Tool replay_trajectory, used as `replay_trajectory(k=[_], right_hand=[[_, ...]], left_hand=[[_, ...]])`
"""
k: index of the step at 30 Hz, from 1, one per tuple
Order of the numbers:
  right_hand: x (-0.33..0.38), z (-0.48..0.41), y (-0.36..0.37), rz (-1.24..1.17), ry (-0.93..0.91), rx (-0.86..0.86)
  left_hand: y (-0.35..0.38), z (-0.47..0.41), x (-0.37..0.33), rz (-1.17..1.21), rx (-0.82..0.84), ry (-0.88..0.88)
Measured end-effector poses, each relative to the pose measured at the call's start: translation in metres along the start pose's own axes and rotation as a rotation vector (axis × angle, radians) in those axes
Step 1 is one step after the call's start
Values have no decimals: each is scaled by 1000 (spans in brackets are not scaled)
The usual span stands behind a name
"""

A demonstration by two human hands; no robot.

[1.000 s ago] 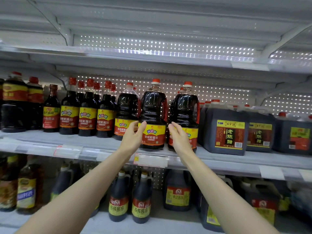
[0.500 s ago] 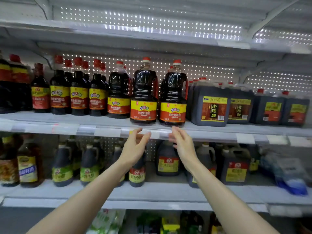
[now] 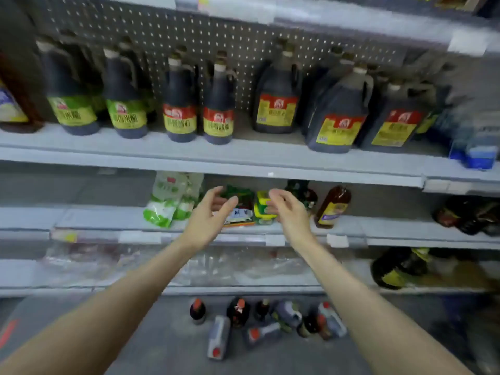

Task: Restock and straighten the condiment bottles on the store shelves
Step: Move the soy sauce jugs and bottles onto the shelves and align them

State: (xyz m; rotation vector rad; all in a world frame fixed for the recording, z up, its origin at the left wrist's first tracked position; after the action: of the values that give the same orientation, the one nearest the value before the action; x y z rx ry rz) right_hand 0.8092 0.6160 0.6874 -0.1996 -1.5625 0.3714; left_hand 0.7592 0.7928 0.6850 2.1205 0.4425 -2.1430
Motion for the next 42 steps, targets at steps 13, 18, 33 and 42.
replay_trajectory(k=[13, 18, 33, 42], right_hand=[[-286, 46, 104, 121, 346, 160], [-400, 69, 157, 114, 467, 220], [-621, 85, 286, 163, 630, 317], [-690, 74, 332, 259, 613, 327]], left_hand=[[34, 63, 290, -24, 2, -493], [38, 87, 394, -79, -21, -609], [44, 132, 645, -94, -95, -867], [49, 145, 732, -69, -124, -909]])
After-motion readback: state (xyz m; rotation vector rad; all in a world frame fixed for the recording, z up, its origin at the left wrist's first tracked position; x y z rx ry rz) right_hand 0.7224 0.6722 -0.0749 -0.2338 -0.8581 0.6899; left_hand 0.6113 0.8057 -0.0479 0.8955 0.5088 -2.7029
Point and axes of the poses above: each hand's wrist, its own z-axis away from the middle knuckle, its own y-axis out of the palm, x = y × z, the point moved 3 cm from there along -z, towards the middle knuckle, and after that the axes turned 8 degrees about z, right-handed, at the moved point
